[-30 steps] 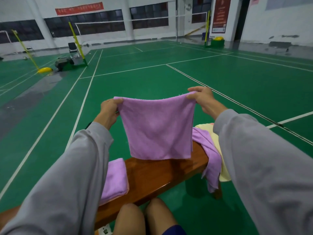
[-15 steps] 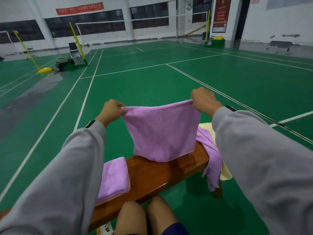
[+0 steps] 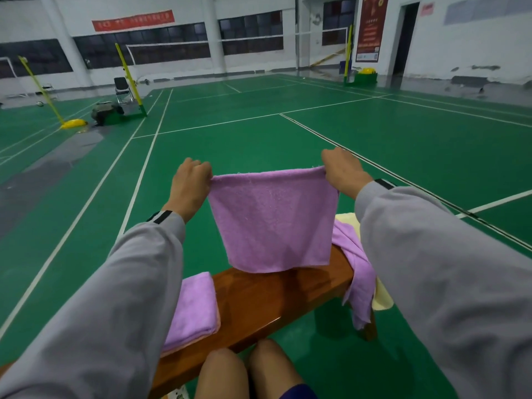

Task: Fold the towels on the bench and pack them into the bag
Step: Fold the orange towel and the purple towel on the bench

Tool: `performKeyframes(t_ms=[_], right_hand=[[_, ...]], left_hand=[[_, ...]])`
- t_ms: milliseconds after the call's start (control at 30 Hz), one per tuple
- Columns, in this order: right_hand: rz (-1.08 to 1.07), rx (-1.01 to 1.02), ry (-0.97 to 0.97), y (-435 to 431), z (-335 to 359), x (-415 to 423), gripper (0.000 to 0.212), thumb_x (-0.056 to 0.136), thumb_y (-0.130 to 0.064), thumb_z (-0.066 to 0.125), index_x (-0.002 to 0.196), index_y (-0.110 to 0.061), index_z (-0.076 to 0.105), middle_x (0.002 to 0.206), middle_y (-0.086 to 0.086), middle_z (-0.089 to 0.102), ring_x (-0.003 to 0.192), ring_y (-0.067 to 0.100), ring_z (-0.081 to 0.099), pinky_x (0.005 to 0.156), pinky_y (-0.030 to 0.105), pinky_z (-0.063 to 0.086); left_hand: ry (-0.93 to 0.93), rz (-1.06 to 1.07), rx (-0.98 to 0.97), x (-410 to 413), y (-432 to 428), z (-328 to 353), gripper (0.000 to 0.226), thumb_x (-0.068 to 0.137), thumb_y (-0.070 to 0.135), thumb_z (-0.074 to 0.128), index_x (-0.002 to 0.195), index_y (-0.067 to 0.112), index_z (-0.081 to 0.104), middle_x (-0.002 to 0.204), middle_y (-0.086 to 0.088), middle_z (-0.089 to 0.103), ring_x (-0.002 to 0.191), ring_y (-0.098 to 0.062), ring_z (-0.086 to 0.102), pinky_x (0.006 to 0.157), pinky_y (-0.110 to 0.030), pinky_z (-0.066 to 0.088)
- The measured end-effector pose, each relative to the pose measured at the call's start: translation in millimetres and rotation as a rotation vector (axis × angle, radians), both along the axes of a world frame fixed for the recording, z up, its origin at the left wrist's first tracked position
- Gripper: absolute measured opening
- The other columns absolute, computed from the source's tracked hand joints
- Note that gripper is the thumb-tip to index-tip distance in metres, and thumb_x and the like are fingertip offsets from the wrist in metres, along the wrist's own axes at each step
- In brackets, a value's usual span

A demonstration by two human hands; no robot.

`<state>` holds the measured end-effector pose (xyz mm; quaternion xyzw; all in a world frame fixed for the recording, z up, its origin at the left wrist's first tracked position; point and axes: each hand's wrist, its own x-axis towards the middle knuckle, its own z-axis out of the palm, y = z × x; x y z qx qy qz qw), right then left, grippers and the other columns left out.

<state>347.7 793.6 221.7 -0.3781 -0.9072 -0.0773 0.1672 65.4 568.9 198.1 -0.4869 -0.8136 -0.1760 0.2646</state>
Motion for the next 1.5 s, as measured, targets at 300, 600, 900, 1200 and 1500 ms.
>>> performKeyframes(t_ms=[300, 600, 900, 1200, 1500], right_hand=[[-0.016, -0.007, -0.064, 6, 1, -3, 0.021, 0.099, 0.005, 0.045, 0.110, 0.000, 0.062, 0.109, 0.022, 0.064, 0.083, 0.033, 0.053, 0.074, 0.039, 0.043], [-0.105, -0.076, 0.114, 30, -12, -16, 0.016, 0.091, 0.005, 0.049, 0.085, -0.008, 0.055, 0.095, 0.018, 0.064, 0.077, 0.033, 0.055, 0.068, 0.037, 0.043], [-0.153, -0.741, 0.825, 83, -23, -37, 0.029, 0.064, 0.003, 0.054, 0.063, -0.018, 0.073, 0.070, 0.010, 0.073, 0.069, 0.031, 0.073, 0.066, 0.045, 0.063], [-0.159, -0.929, 1.186, 32, -48, -7, 0.009, 0.081, -0.012, 0.071, 0.090, -0.012, 0.074, 0.083, 0.002, 0.063, 0.079, 0.017, 0.052, 0.068, 0.029, 0.040], [-0.320, -1.264, 1.004, -27, -177, 55, 0.006, 0.087, -0.016, 0.070, 0.091, -0.012, 0.067, 0.093, 0.007, 0.069, 0.081, 0.025, 0.063, 0.078, 0.034, 0.055]], left_hand=[[0.174, -0.056, -0.081, -6, 10, -7, 0.007, 0.084, -0.006, 0.067, 0.080, -0.001, 0.062, 0.077, -0.014, 0.055, 0.077, -0.029, 0.046, 0.064, -0.040, 0.039], [0.044, 0.131, 0.015, -16, 33, -10, 0.013, 0.090, 0.001, 0.063, 0.087, 0.007, 0.074, 0.084, -0.010, 0.062, 0.080, -0.029, 0.052, 0.067, -0.040, 0.044], [-1.087, -0.037, 0.670, -19, 60, 5, 0.007, 0.099, 0.012, 0.062, 0.101, 0.015, 0.068, 0.087, 0.002, 0.064, 0.091, -0.019, 0.057, 0.080, -0.032, 0.046], [-1.421, -0.167, 0.714, 15, 23, -39, 0.011, 0.103, 0.020, 0.059, 0.105, 0.014, 0.068, 0.115, -0.008, 0.070, 0.107, -0.025, 0.064, 0.098, -0.041, 0.055], [-1.413, 0.026, 0.468, 80, -42, -191, 0.023, 0.097, 0.016, 0.067, 0.078, 0.004, 0.068, 0.074, -0.014, 0.062, 0.078, -0.023, 0.054, 0.066, -0.035, 0.046]])
